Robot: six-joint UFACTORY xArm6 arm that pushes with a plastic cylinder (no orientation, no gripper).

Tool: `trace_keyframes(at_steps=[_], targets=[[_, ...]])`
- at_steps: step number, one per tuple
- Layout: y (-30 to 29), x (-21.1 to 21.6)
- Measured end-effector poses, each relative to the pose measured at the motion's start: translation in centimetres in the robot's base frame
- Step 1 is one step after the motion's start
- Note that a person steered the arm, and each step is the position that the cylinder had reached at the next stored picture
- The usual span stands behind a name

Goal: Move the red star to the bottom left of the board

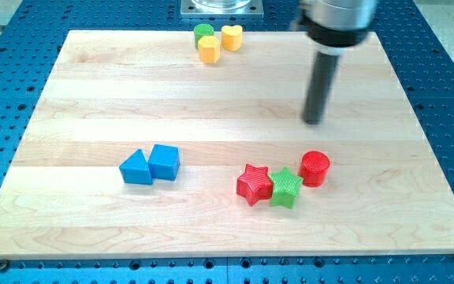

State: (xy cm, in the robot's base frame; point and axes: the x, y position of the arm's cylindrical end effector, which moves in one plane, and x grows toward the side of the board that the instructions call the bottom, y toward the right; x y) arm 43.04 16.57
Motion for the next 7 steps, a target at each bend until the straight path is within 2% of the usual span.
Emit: trace_keyframes(at_steps=[1,2,3,6,7], targets=[[3.7,4.6],[3.5,7.3],[0.6,10.8],[-14.1,11.5],[-17.0,11.5]])
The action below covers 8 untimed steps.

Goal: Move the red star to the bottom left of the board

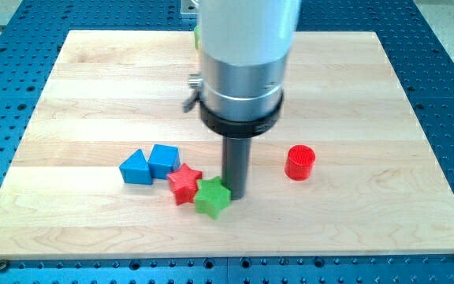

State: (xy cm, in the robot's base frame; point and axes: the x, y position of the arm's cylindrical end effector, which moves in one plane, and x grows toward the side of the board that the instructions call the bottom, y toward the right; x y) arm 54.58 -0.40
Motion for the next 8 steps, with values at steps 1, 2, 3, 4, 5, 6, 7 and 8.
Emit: trace_keyframes(at_steps=[1,2,3,4,5,6,7,8], targets=[[-2.9,0.1],[-7.3,0.2],[-9.8,0.1],[-13.1,0.3],[-17.9,1.8],[-17.9,0.3],[-20.4,-0.3],[-20.6,-3.0]])
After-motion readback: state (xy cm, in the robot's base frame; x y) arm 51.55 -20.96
